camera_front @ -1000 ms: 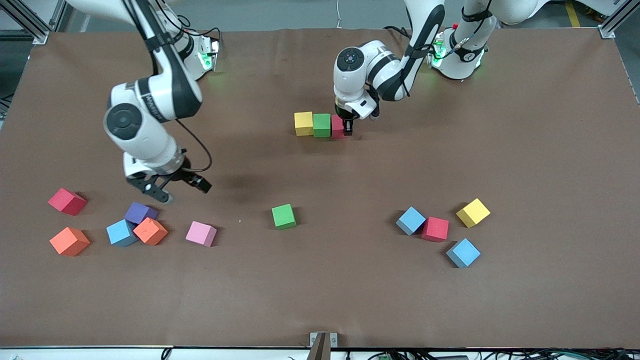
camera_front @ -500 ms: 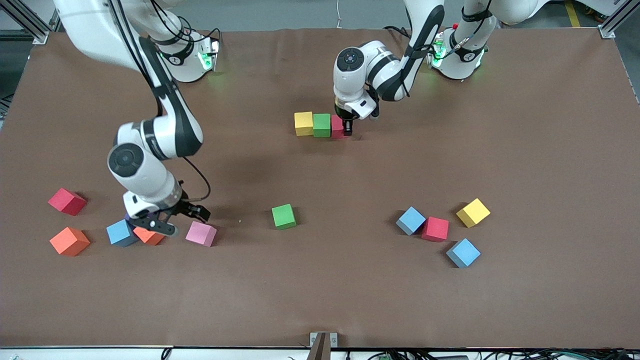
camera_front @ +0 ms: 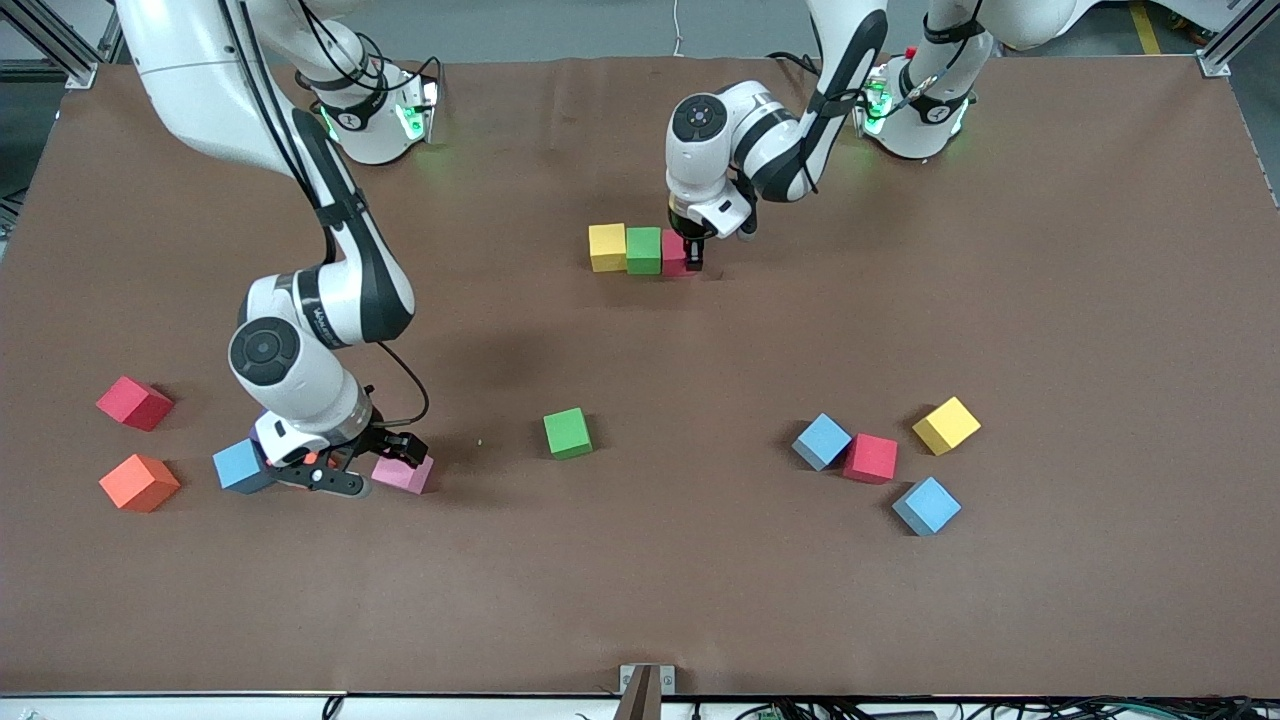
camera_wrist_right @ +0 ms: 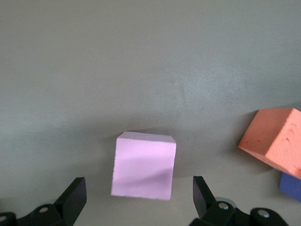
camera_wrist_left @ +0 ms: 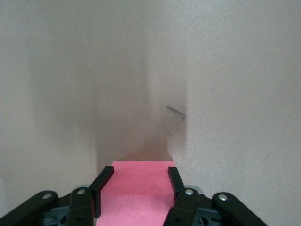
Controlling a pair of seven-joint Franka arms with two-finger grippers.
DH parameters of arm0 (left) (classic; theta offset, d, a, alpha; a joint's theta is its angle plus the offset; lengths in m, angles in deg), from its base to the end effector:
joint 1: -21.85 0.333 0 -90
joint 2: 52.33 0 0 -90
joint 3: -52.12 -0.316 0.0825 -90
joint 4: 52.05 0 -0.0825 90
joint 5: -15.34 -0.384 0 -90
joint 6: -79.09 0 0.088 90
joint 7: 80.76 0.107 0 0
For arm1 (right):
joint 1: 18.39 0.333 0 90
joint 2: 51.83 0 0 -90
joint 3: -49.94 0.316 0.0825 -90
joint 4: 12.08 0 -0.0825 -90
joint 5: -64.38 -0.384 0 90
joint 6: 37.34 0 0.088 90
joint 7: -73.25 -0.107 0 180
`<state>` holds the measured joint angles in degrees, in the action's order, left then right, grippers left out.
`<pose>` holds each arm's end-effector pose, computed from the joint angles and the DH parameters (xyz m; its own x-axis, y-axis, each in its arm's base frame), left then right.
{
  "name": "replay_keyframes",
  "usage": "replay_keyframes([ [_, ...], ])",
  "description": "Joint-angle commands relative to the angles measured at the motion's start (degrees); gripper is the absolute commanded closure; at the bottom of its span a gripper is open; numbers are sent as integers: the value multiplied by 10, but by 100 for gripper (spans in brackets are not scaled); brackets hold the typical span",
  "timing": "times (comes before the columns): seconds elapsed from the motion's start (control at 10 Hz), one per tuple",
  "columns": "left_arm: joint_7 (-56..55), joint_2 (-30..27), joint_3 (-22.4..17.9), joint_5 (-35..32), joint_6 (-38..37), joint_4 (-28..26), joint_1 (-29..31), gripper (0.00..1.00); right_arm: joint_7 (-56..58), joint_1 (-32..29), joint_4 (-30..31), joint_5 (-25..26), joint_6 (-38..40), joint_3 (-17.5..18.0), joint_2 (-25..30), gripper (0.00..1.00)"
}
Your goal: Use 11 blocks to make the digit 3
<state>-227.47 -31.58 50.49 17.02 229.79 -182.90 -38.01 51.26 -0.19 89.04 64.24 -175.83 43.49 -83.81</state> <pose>0.2804 -0.4505 0.1924 0.0027 0.9999 0.0108 0.9999 -0.0025 -0.0117 0.6564 0.1437 0.2590 0.9812 -0.1580 0.1113 -0.1609 -0.9868 0.0173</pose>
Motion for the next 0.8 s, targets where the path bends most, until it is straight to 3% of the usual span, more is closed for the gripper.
replay_keyframes([
  [0.0, -2, 24, 1, -14, 14, 10, -7, 71, 32, -7, -22, -6, 0, 6, -34, 0],
  [0.2, -4, 27, 1, -14, 11, 16, -6, 0, 32, -14, -23, -7, -3, 7, -47, 0],
  [0.3, -4, 22, 1, -14, 7, 17, -7, 0, 33, -14, -24, -7, -8, 8, -55, 0],
  [0.4, -4, 14, 1, -14, 0, 17, -7, 0, 32, -15, -23, -8, -15, 8, -57, 7],
  [0.7, 1, -74, 0, -18, -92, 20, -6, 0, 31, -17, -25, -8, -15, 8, -59, 77],
])
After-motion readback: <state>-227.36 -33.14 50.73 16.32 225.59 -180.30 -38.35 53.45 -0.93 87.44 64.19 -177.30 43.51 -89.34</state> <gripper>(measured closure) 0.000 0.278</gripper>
